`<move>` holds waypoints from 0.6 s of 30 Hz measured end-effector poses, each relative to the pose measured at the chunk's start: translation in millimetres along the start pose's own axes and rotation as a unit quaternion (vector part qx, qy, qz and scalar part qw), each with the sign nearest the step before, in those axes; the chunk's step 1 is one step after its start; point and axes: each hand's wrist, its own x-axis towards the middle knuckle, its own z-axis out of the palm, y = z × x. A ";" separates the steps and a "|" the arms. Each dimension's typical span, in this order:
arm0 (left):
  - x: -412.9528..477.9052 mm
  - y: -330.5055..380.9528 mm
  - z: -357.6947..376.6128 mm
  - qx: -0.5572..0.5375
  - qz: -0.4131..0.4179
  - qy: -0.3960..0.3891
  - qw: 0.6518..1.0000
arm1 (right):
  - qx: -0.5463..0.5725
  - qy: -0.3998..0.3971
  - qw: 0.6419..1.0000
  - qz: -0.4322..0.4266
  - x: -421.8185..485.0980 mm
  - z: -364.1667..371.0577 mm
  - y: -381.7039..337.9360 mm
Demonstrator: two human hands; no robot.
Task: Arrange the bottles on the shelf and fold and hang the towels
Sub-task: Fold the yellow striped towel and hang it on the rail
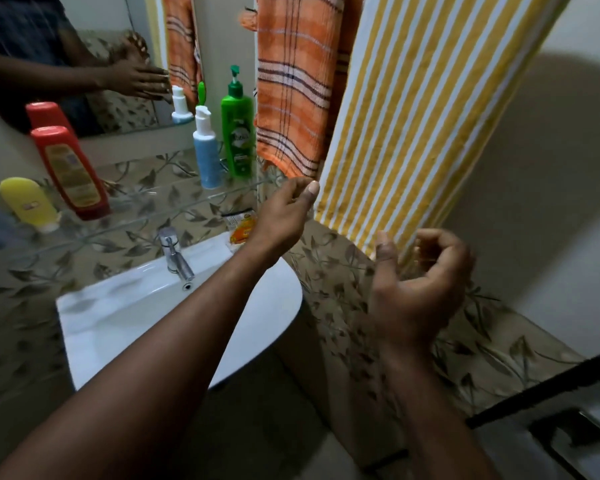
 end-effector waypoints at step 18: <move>40.8 -9.0 -7.2 -0.185 -0.119 -0.208 0.953 | 0.205 -0.176 0.912 0.309 44.4 6.1 27.9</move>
